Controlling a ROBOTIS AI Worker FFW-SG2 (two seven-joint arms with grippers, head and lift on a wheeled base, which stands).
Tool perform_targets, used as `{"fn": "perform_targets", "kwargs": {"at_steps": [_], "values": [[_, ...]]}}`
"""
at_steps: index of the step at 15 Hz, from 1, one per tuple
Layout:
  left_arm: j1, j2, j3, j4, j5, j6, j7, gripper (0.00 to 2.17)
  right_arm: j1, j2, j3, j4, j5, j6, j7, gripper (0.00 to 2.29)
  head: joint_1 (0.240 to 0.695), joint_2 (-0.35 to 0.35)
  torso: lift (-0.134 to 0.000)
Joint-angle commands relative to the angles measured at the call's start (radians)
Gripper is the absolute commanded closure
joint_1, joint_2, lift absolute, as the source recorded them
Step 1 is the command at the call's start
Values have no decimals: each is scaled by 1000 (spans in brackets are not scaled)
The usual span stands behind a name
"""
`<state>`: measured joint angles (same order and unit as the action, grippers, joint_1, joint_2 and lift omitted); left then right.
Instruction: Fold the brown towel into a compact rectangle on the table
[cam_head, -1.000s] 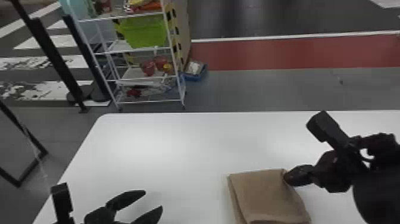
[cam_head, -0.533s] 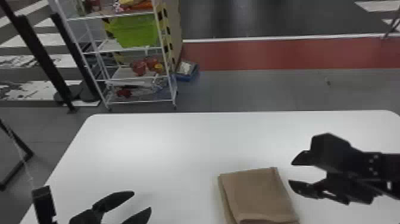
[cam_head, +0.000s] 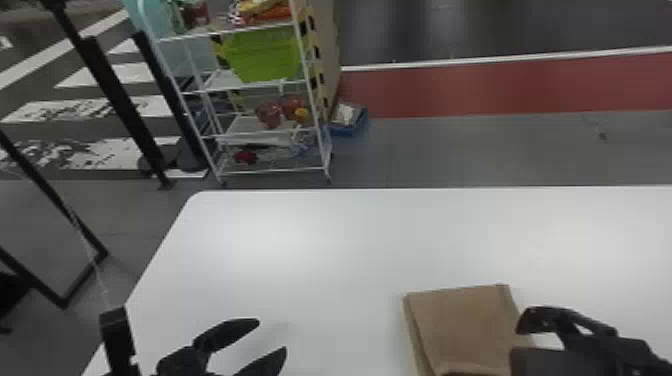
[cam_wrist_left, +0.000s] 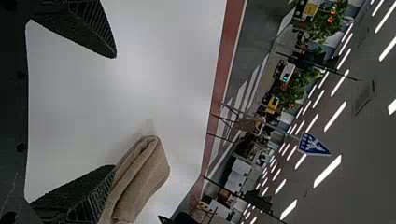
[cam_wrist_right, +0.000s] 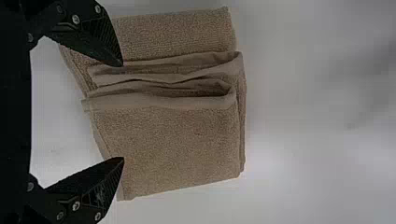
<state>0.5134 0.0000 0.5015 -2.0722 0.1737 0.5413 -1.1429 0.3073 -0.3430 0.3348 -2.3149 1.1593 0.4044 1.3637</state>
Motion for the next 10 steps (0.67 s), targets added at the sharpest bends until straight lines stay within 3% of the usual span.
{"fn": "perform_targets", "kwargs": {"at_steps": [1,10], "values": [[-1,-3,0,0,0,1,2,29,15,-11,15,-3,7,0,3,194,695,230,-122],[-4,-3,0,14,0,-14,8,29,-53,2,47,95,14,-6,3,221,695,243,-122]]}}
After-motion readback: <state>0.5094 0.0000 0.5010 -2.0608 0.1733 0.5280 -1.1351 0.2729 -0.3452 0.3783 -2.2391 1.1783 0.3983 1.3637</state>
